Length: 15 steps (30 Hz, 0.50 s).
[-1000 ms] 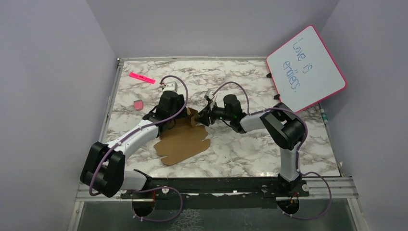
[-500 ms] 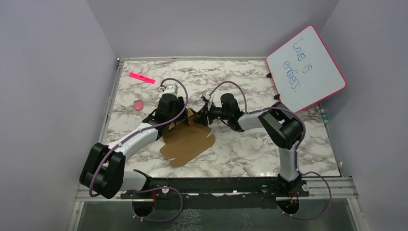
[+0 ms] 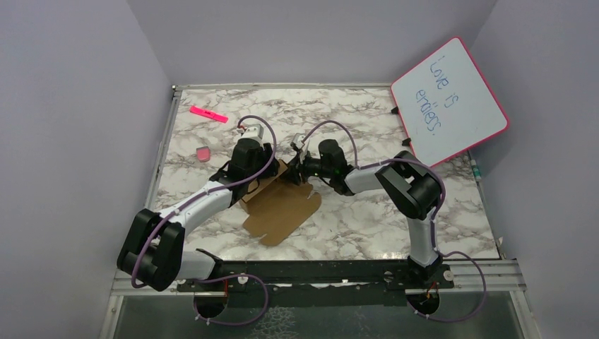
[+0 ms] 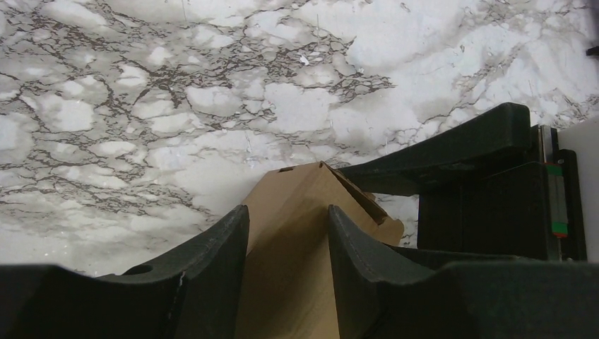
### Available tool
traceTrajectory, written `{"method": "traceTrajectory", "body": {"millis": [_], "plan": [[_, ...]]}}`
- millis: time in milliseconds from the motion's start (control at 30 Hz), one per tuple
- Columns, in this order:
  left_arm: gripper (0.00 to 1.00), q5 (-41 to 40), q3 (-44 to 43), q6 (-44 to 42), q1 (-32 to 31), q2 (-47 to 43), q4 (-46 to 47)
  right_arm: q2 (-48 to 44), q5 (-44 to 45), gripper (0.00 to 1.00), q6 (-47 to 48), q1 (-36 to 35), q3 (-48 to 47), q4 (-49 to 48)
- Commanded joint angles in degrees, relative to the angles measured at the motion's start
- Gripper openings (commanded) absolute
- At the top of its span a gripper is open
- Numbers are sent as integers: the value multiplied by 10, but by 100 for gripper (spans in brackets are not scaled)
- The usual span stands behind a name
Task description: Fold the paper box
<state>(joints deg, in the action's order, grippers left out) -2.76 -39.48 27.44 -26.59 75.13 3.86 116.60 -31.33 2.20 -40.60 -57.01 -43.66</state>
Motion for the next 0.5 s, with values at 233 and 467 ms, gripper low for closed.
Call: {"method": "traceTrajectory", "body": {"millis": [233,467], "plan": [[44,20,-13,32,0,17,-31,-2,78,39,-2,-11,24,-48],[44,34,-20,48,0,27,-32,1,123,35,-8,-20,52,-79]]}}
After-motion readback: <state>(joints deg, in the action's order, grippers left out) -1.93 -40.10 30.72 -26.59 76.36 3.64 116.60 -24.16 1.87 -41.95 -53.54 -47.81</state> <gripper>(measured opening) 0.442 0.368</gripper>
